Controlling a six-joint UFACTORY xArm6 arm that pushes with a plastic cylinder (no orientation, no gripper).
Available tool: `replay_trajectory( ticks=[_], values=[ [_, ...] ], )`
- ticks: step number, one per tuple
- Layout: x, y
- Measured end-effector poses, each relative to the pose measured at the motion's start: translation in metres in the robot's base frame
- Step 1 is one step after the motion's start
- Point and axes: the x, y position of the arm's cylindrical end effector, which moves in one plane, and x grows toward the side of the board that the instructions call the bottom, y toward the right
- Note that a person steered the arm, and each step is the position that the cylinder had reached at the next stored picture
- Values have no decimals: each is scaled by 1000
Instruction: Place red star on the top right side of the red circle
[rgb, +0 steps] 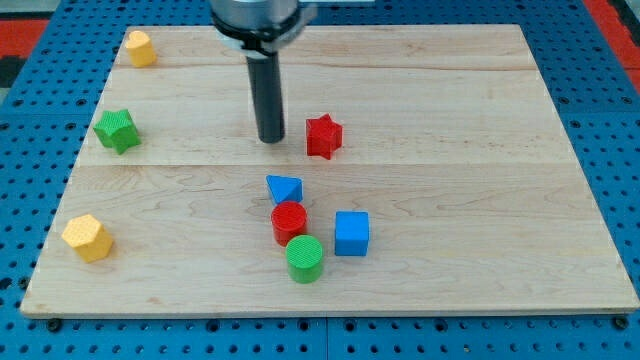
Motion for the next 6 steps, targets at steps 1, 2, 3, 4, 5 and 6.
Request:
replay_trajectory(
  ticks=[1,2,3,4,5,6],
  values=[
    [-25,20],
    [-27,47],
    [-3,77],
    [33,86],
    [78,86],
    [94,85]
  ],
)
